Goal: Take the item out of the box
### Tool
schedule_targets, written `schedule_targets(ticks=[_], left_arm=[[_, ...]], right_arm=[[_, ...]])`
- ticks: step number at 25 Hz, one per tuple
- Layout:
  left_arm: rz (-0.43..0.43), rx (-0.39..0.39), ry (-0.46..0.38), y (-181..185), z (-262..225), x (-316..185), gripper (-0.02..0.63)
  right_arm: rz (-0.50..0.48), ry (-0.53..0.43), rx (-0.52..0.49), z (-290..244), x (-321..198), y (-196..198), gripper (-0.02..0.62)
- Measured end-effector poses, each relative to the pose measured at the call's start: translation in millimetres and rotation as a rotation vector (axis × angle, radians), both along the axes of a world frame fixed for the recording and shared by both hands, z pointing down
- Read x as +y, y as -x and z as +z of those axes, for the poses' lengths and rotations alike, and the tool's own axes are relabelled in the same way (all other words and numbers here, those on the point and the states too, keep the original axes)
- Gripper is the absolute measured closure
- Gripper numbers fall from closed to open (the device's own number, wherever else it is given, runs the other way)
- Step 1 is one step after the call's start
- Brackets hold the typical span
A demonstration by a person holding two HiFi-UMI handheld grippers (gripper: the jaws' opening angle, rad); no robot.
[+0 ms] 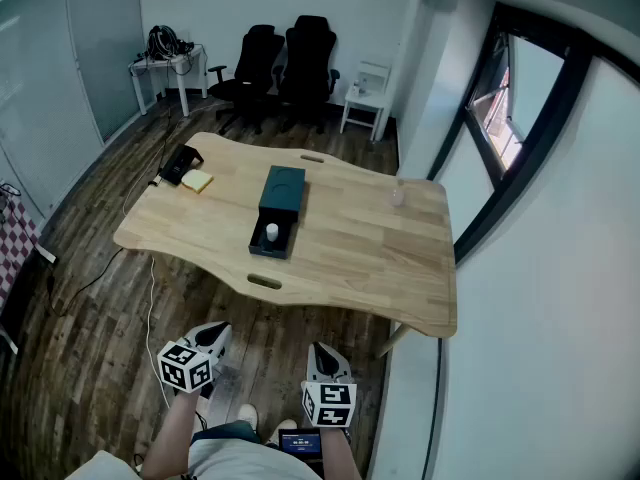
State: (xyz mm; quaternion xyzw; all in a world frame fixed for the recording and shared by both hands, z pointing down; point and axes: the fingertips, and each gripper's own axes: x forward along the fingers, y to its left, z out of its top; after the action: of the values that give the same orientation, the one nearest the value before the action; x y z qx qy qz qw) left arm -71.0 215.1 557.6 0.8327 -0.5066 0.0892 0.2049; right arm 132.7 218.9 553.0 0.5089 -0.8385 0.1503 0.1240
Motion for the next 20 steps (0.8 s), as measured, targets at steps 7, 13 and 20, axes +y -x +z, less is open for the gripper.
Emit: schedule_targets(ticks=[7, 13, 20], left_arm=[[-0.003, 0.012, -0.013, -12, -4, -9, 0.604], [0.018, -0.085, -0.039, -16, -8, -24, 0.604], [0.008, -0.078, -0.046, -6, -3, -62, 0.604]], right_arm=[[0.027, -0.003, -0.022, -1, -5, -24, 0.591], [0.034, 0.006, -0.056, 0, -10, -25, 0.591], [0.015, 0.011, -0.042, 8, -50, -18, 0.591]])
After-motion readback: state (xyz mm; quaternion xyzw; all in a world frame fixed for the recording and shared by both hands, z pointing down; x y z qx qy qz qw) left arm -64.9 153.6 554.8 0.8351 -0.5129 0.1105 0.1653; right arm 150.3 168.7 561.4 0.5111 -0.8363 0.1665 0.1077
